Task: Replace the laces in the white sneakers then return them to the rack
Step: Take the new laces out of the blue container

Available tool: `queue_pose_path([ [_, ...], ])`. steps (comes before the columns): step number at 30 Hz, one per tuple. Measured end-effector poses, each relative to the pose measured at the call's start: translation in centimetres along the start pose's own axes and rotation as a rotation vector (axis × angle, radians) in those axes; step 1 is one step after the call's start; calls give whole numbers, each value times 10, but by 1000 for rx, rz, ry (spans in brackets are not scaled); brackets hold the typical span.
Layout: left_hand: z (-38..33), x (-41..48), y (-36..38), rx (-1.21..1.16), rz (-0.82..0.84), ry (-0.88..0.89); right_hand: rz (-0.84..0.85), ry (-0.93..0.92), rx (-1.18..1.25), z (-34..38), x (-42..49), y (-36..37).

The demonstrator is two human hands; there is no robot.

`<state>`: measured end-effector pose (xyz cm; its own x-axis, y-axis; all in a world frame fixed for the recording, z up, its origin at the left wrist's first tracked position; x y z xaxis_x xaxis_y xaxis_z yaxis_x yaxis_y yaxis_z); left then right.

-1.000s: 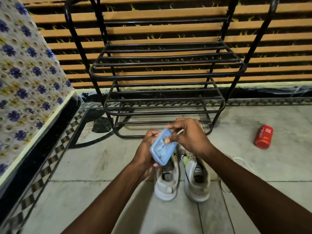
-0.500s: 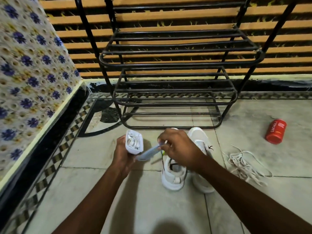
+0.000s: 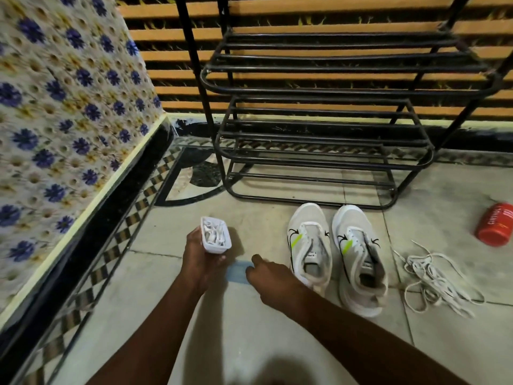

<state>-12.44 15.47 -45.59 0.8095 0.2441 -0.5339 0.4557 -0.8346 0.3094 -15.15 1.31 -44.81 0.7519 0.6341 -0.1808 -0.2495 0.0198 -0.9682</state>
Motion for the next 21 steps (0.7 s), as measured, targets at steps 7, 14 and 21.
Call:
queue_pose_path([
  [7, 8, -5, 2, 17, 51, -26, 34, -80, -180, 17, -12, 14],
  [14, 15, -5, 13, -35, 102, -69, -307, 132, 281, -17, 3, -54],
  [21, 18, -22, 46, 28, 240, -4, -219, 129, 314, -29, 24, -76],
])
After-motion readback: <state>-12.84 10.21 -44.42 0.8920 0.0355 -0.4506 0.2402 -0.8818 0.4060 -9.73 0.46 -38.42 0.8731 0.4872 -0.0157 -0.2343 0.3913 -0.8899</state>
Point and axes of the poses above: each hand's wrist, its own x-axis towards the middle knuckle, its own y-axis out of the palm, z = x × y, the point moved 10 cm from there along x, towards the middle knuckle
